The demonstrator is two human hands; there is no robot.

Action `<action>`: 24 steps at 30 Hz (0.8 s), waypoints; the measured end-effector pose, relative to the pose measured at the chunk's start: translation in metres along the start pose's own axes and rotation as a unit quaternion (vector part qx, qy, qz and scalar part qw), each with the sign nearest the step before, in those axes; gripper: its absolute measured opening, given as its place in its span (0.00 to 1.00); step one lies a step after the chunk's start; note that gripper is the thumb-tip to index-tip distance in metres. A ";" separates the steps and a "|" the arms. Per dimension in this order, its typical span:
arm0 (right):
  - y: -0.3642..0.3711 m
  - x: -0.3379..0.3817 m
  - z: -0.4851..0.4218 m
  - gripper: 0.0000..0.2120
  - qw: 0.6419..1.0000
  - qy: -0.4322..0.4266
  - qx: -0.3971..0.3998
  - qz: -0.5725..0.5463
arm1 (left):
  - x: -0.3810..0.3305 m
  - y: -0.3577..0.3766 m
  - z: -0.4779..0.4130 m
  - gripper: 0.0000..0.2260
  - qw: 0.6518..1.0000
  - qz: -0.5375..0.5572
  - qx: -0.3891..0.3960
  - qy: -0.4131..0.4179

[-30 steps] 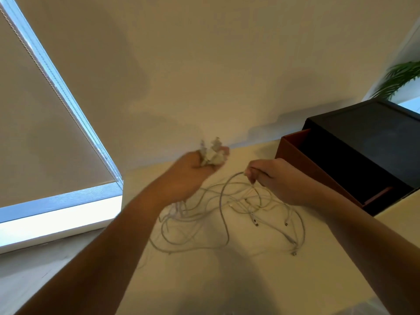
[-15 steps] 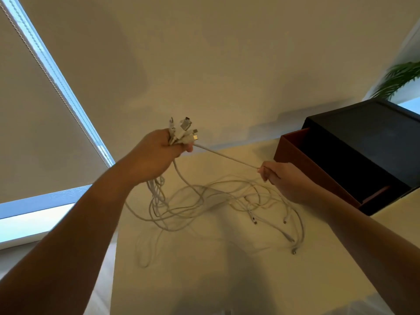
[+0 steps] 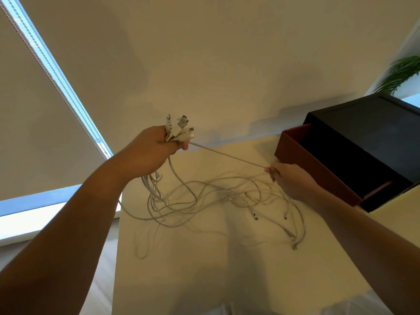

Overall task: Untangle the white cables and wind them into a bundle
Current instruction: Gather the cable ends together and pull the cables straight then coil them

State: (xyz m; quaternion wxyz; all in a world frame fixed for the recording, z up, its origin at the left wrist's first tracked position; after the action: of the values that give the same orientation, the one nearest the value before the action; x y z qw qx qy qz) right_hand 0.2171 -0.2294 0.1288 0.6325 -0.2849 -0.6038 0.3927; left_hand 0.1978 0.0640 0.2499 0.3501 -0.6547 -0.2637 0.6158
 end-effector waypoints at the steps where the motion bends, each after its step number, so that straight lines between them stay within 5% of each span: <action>1: 0.000 -0.004 0.000 0.18 1.000 0.006 -0.001 -0.004 | 0.000 -0.004 -0.001 0.09 1.000 0.001 -0.007 0.002; 11: 0.001 -0.016 -0.005 0.11 0.997 -0.009 -0.010 0.070 | 0.000 0.001 -0.003 0.10 1.000 -0.006 0.008 0.014; 18: 0.012 -0.037 -0.008 0.10 0.998 0.031 -0.025 -0.050 | 0.002 -0.014 -0.005 0.10 0.995 0.096 -0.027 0.007; 24: 0.017 -0.046 -0.002 0.32 0.989 0.103 0.032 0.098 | 0.022 -0.018 -0.001 0.10 0.987 0.136 -0.074 -0.034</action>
State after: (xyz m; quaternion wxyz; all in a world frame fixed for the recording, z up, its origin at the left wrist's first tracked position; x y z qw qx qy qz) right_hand 0.2182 -0.2585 0.0896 0.6587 -0.3611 -0.4914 0.4407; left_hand 0.2022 0.0917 0.2501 0.2045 -0.6870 -0.2291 0.6586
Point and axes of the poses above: each hand's wrist, its own z-axis away from the middle knuckle, its own y-axis out of the palm, x = y × z, the point moved 9 cm from there along -z, towards the middle knuckle, and after that the axes turned 10 degrees about -z, right-handed, at the moved point
